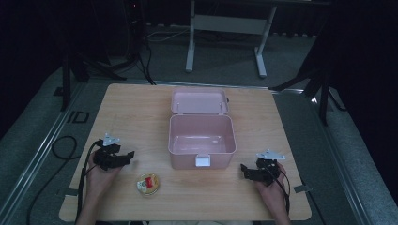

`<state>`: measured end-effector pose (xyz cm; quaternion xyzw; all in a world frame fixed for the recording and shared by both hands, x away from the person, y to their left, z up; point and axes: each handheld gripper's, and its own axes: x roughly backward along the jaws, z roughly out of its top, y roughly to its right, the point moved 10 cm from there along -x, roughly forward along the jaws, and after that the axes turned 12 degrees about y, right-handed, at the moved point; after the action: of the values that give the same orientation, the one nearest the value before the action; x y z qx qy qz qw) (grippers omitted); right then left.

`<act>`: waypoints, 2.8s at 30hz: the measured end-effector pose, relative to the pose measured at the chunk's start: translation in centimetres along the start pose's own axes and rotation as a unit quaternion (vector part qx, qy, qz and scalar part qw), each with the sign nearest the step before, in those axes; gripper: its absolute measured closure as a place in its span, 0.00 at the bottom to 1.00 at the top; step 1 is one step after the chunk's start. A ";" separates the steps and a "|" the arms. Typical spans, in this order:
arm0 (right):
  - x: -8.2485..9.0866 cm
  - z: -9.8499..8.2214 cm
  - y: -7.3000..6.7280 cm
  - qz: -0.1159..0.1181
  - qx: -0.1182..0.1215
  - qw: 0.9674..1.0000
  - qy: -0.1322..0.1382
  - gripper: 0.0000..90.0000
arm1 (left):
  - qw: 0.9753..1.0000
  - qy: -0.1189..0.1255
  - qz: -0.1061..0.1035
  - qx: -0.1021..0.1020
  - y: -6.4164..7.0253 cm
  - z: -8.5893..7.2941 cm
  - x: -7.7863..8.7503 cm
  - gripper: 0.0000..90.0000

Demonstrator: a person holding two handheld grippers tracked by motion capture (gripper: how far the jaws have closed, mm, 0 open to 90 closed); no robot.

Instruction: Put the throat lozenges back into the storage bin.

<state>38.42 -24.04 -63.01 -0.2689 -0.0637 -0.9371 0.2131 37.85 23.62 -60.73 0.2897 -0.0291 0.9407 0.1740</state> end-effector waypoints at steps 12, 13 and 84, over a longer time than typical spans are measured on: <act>0.0 0.0 0.0 0.000 0.000 1.000 0.000 0.14 | 0.999 0.003 -0.006 -0.033 0.7 2.4 2.8 0.37; 0.0 0.0 0.0 0.000 0.000 1.000 0.000 0.14 | 0.999 0.001 -0.007 -0.037 0.8 2.5 2.9 0.37; 0.0 0.0 0.0 -0.001 0.000 1.000 0.001 0.14 | 0.971 -0.126 -0.080 -0.187 6.1 3.4 6.6 0.17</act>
<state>38.42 -24.04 -63.01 -0.2682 -0.0637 -0.9375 0.2125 32.45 19.44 -53.96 0.3694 -0.2031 0.8575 0.2950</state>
